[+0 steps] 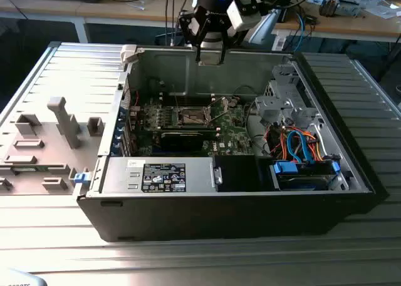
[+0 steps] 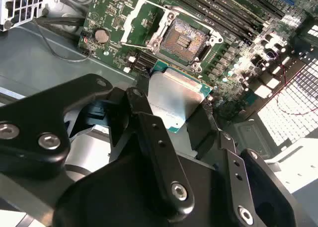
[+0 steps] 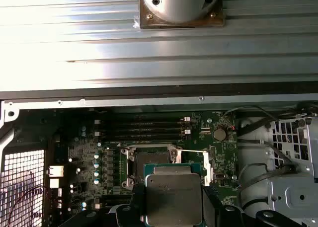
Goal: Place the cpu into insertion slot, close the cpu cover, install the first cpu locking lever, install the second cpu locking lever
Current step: 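Place the cpu into insertion slot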
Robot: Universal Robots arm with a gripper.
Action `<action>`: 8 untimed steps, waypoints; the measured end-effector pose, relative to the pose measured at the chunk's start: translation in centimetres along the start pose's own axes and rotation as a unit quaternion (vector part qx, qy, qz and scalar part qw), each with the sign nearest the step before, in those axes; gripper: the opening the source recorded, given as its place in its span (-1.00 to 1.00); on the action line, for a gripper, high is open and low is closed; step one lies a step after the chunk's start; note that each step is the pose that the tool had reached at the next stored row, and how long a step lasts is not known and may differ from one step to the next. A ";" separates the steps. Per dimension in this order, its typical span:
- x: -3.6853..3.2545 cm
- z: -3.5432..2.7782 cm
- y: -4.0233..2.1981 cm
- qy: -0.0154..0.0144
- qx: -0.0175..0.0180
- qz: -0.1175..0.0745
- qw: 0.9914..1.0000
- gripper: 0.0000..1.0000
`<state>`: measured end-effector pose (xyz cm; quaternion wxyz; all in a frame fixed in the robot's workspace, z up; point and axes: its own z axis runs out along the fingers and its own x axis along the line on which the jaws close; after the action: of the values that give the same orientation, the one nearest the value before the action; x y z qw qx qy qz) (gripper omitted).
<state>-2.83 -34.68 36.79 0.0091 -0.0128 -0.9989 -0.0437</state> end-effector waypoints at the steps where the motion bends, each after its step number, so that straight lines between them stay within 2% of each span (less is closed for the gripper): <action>1: 0.00 0.00 0.00 0.000 0.000 0.000 1.000 0.09; 8: 0.00 0.05 -0.02 0.000 0.000 0.000 1.000 0.09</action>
<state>-2.83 -34.70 36.73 0.0091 -0.0128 -0.9989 -0.0436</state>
